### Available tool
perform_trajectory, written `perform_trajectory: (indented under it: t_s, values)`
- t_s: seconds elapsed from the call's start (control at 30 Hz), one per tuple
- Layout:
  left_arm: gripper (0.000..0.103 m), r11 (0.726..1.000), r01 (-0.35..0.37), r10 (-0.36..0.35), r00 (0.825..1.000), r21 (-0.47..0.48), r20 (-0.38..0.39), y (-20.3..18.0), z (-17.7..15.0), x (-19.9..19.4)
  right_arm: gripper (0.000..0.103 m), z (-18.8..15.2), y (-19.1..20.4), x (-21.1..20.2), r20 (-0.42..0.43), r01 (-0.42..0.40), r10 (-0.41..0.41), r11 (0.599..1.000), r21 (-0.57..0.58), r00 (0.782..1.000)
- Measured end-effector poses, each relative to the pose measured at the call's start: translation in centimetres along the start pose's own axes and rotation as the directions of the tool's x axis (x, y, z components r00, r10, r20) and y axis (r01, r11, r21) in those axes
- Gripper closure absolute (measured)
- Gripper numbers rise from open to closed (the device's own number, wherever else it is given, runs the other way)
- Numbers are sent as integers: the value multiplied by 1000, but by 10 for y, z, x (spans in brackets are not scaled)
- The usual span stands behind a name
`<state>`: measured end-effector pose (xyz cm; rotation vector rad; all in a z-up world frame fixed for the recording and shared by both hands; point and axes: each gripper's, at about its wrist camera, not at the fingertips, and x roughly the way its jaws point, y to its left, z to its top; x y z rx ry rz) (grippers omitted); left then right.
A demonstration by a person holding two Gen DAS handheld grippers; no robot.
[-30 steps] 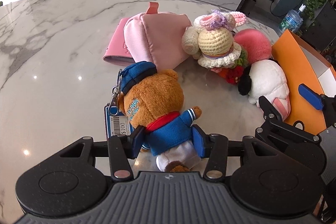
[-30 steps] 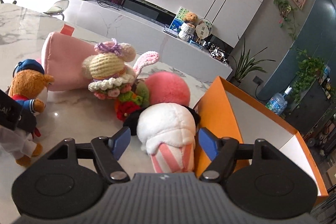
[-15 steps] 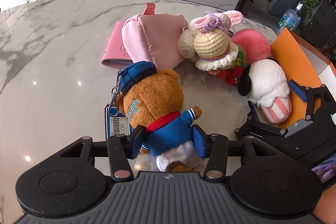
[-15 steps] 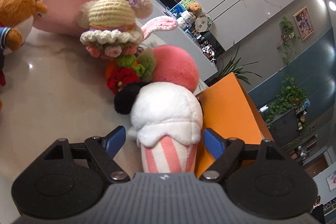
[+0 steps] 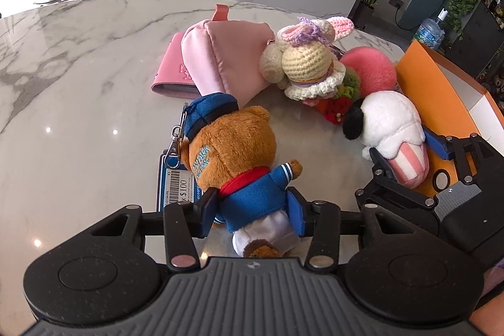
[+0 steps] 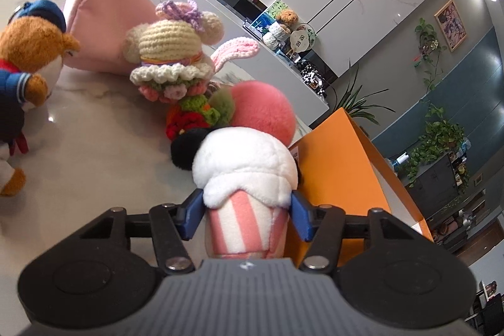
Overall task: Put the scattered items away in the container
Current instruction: 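Grasp the white plush with pink-striped base with the right tool, then carry the teddy bear with left tool while right tool carries white plush into box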
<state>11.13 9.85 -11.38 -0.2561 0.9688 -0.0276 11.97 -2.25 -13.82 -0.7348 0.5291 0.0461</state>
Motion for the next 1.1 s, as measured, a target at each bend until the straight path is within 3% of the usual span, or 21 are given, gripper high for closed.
perform_trajectory:
  t_s: [0.27, 0.5, 0.83, 1.1]
  values:
    - [54, 1000, 26, -27, 999, 6, 26, -7, -15, -29, 44, 2, -30, -45, 46, -132, 125, 971, 199, 991]
    - [55, 996, 62, -68, 991, 59, 113, -28, -17, -67, 44, -7, -57, -83, 104, -204, 179, 916, 346, 978]
    - [55, 979, 132, -163, 965, 157, 204, -76, 0, -104, 43, -9, -119, -129, 209, -215, 125, 844, 491, 970]
    - [55, 945, 209, -266, 939, 252, 219, -130, 29, -101, 43, -11, -173, -128, 241, -198, 74, 814, 546, 968]
